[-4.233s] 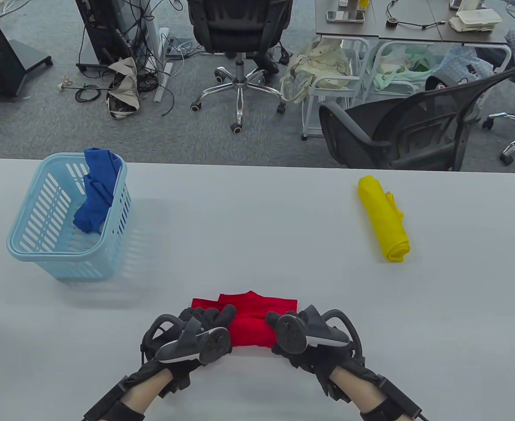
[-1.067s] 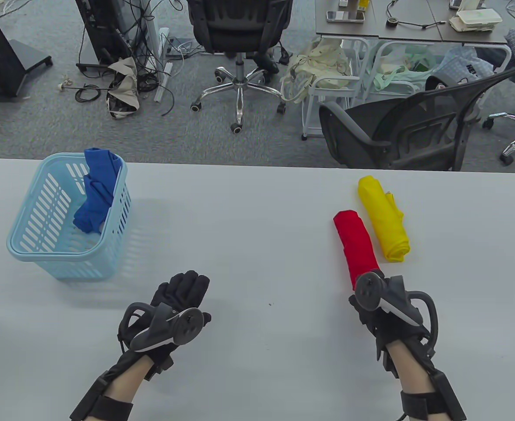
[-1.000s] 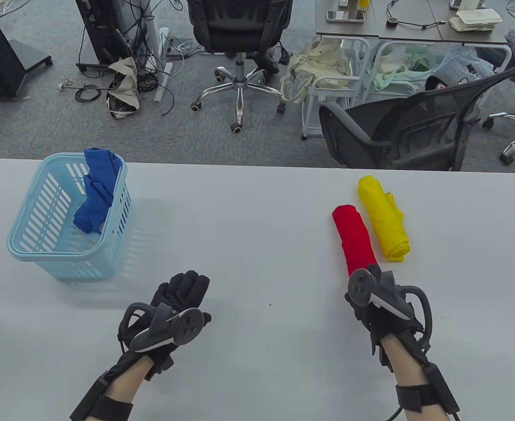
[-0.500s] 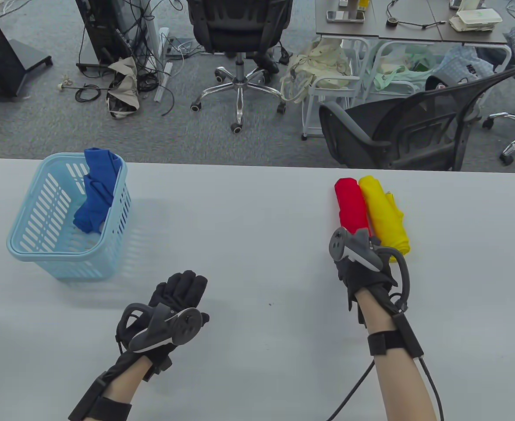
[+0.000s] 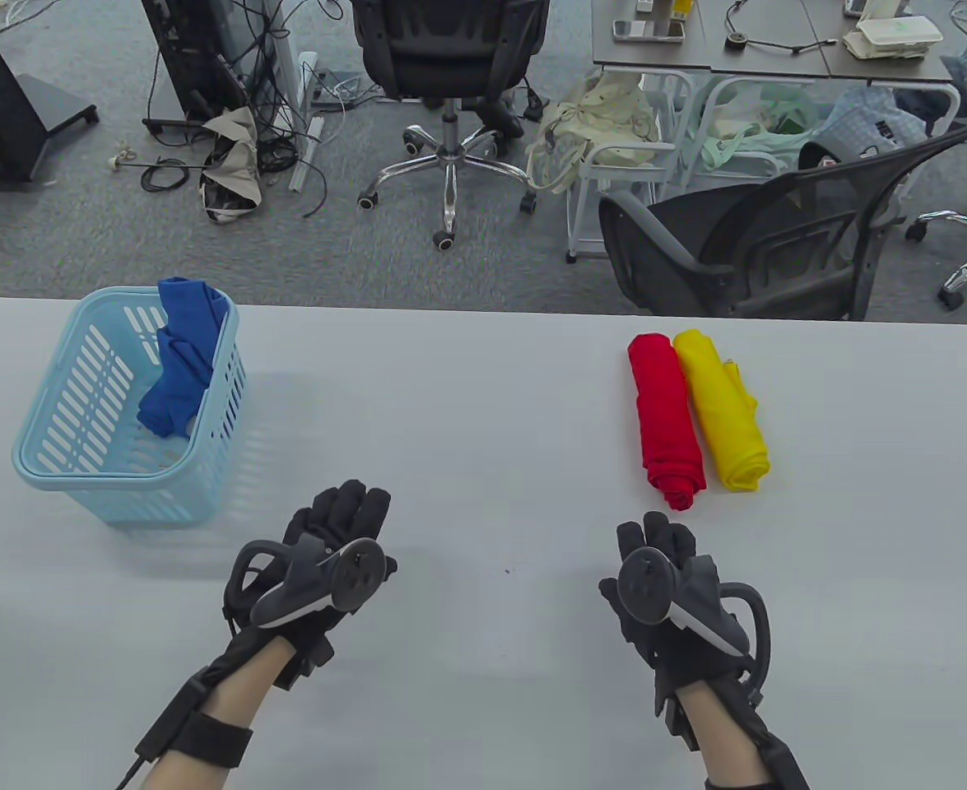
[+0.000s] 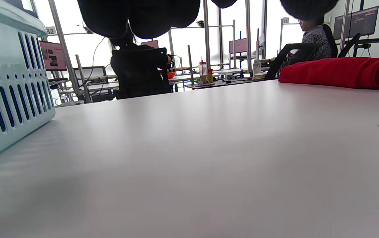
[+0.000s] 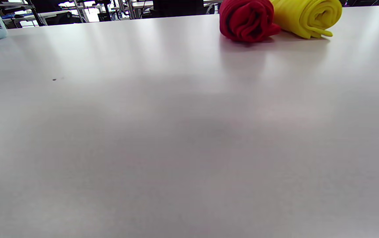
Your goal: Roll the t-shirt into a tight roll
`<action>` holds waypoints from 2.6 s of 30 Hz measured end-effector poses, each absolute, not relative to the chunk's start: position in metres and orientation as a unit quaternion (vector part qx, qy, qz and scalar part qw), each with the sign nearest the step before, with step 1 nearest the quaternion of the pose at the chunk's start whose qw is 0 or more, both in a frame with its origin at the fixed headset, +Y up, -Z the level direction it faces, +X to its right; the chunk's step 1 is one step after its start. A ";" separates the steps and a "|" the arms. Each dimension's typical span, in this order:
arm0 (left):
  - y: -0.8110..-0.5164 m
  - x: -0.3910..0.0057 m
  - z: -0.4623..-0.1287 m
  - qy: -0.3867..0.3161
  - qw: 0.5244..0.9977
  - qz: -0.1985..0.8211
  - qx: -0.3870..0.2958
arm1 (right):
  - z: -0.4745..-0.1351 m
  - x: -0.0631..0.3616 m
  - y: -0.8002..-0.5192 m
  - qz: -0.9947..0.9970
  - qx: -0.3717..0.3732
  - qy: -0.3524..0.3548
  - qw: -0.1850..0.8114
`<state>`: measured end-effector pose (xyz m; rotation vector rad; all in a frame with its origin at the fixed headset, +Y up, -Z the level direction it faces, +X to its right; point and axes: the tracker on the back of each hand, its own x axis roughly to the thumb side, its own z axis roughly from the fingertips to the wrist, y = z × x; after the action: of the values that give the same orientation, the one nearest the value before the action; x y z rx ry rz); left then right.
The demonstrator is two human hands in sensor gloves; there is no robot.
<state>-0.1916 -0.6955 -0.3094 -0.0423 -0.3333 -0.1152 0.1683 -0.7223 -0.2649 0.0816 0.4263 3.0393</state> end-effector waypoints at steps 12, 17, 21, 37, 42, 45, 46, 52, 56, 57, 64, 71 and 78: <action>-0.608 -0.256 -0.451 -0.045 0.991 -0.116 -0.044 | -0.265 0.184 -0.730 0.990 -0.004 0.142 0.018; -0.588 -0.301 -0.501 0.046 0.990 -0.116 -0.062 | -0.267 0.185 -0.733 0.989 -0.004 0.149 0.020; -0.585 -0.324 -0.527 0.098 0.987 -0.100 -0.072 | -0.268 0.184 -0.733 0.988 -0.001 0.153 0.022; -0.614 -0.353 -0.557 0.147 0.972 -0.141 -0.120 | -0.269 0.187 -0.733 0.986 0.003 0.159 0.040; -0.620 -0.352 -0.556 0.153 0.971 -0.159 -0.093 | -0.269 0.187 -0.733 0.986 0.004 0.161 0.042; -0.618 -0.352 -0.554 0.140 0.974 -0.160 -0.085 | -0.270 0.188 -0.734 0.986 0.005 0.162 0.048; -0.616 -0.353 -0.552 0.137 0.974 -0.160 -0.082 | -0.270 0.188 -0.734 0.986 0.006 0.161 0.050; -0.601 -0.357 -0.535 0.128 0.978 -0.159 -0.053 | -0.269 0.190 -0.731 0.985 0.012 0.158 0.062; -0.580 -0.356 -0.515 0.119 0.980 -0.160 -0.025 | -0.268 0.188 -0.727 0.986 0.020 0.151 0.074; -0.575 -0.356 -0.510 0.119 0.980 -0.160 -0.021 | -0.268 0.187 -0.726 0.986 0.022 0.150 0.073; -0.531 -0.344 -0.468 0.104 0.978 -0.180 0.036 | -0.264 0.182 -0.721 0.986 0.039 0.143 0.078; -0.491 -0.323 -0.428 0.078 0.970 -0.209 0.093 | -0.259 0.178 -0.718 0.986 0.053 0.137 0.085; -0.442 -0.280 -0.383 0.034 0.957 -0.225 0.180 | -0.259 0.171 -0.717 0.984 0.072 0.136 0.085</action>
<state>-0.2804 -0.4418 -0.3827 0.3650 0.0691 -0.4568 0.1706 -0.7167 -0.2592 0.2154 0.4069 2.9360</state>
